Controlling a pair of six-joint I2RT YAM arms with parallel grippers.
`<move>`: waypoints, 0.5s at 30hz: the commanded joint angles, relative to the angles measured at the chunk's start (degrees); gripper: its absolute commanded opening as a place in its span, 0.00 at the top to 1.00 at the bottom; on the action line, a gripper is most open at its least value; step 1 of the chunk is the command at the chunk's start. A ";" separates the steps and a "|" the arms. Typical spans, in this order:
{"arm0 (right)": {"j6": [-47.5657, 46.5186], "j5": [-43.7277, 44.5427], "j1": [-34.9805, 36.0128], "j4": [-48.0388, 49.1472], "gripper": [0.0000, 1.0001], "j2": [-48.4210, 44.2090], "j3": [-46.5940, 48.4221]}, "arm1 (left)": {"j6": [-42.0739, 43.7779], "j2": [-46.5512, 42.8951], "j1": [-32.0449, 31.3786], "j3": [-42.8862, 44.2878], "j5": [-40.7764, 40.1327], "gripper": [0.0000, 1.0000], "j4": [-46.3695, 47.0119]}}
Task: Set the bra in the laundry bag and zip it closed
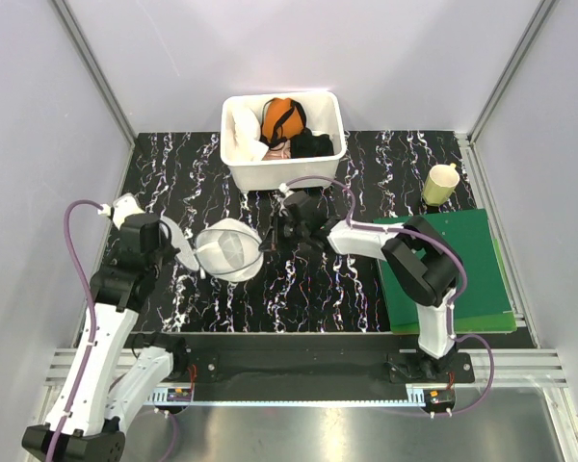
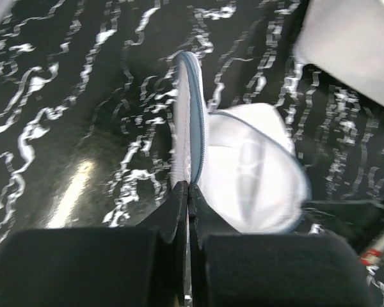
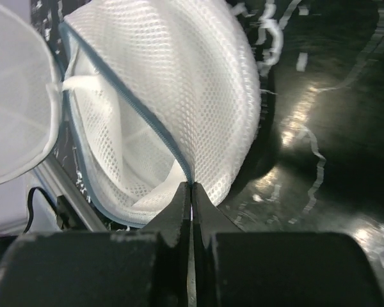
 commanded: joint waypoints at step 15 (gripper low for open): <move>-4.00 -3.92 -0.74 -8.35 1.00 -8.64 6.28 | 3.11 -7.61 12.32 6.92 4.32 1.00 -1.61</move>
